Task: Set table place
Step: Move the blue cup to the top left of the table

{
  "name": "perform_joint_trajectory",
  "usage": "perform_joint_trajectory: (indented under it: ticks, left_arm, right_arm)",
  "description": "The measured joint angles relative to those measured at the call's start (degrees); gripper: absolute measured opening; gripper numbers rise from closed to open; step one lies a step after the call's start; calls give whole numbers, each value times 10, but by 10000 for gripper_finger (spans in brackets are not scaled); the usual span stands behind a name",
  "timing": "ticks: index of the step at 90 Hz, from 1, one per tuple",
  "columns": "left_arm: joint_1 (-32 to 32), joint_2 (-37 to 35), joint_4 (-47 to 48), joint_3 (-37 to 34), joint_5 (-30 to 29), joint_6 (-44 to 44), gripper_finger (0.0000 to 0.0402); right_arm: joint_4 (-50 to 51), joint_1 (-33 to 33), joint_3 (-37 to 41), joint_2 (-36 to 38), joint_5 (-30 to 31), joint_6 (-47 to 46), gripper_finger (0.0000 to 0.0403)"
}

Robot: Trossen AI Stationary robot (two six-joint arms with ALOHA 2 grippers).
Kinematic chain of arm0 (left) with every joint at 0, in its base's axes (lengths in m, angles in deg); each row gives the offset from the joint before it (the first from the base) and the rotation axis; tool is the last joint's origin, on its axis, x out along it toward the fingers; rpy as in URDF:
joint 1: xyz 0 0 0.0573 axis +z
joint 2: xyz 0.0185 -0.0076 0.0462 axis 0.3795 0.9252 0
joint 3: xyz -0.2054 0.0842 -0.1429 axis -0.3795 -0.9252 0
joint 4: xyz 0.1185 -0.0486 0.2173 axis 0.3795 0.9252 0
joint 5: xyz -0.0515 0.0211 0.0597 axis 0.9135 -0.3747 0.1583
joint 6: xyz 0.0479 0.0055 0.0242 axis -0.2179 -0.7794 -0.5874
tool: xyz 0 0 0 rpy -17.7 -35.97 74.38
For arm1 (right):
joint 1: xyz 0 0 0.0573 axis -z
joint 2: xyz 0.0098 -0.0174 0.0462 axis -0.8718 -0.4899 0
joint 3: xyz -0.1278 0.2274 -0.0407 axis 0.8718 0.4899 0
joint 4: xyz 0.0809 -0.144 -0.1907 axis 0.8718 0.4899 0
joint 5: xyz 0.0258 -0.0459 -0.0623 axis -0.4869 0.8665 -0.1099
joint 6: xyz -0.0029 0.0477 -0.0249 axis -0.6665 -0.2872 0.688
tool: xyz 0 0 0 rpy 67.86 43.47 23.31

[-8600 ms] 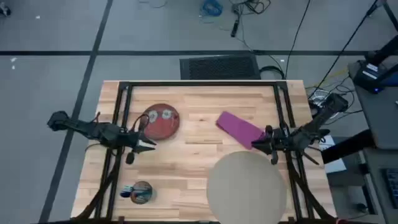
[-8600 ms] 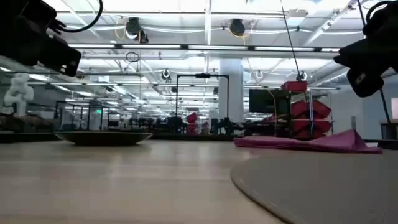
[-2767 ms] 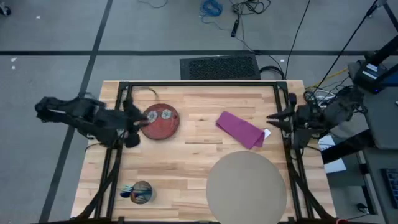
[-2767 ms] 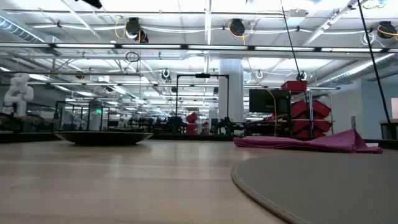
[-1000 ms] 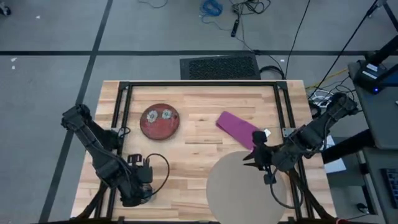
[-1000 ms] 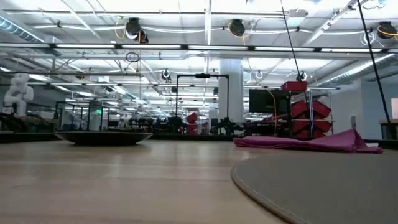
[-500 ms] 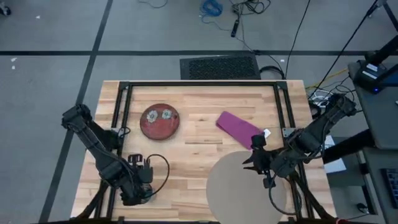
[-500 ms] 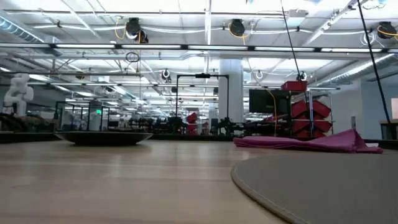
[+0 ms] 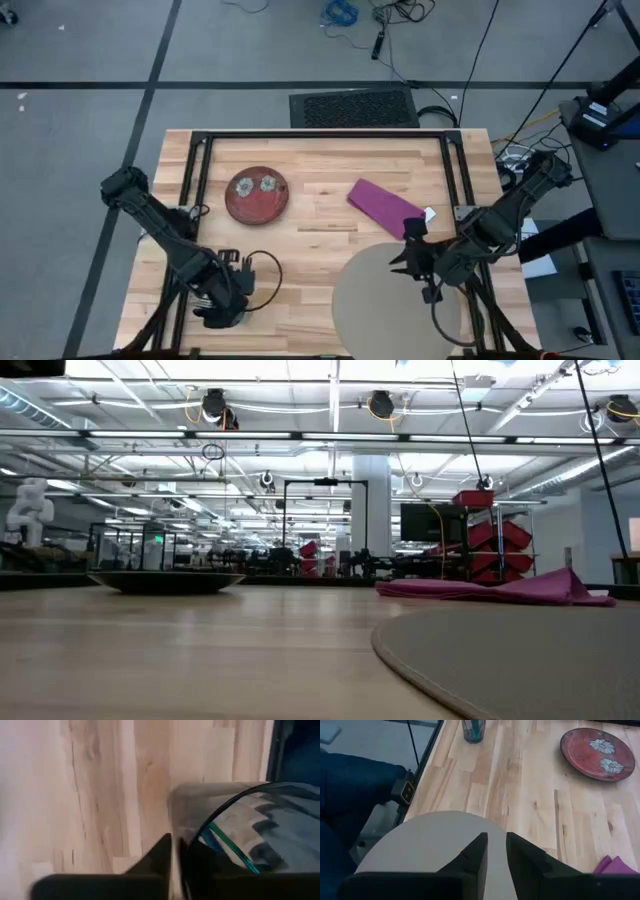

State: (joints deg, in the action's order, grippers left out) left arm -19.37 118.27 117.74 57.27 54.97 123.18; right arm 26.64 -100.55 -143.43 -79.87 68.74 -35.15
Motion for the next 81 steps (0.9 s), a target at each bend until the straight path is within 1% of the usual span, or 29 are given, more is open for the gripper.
perform_joint_trajectory:
  ticks: [11, 26, 46, 61, 81]
  left_arm:
    - [11, 0, 4, -1, -16, -35, 3]
    - [41, 0, 4, -1, -17, -79, 2]
    - [99, 0, 1, 1, -18, -154, 1]
    - [157, 2, -9, 7, -30, -224, 0]
    - [254, 2, -54, 9, -33, -320, 0]
  right_arm:
    - [0, 0, 0, 0, 0, 3, 59]
    - [0, 0, 0, 0, 0, 4, 59]
    - [-4, 0, 11, -9, 1, 5, 59]
    - [-44, 0, 56, -22, -2, 3, 59]
    - [-128, -4, 139, -26, -4, -9, 59]
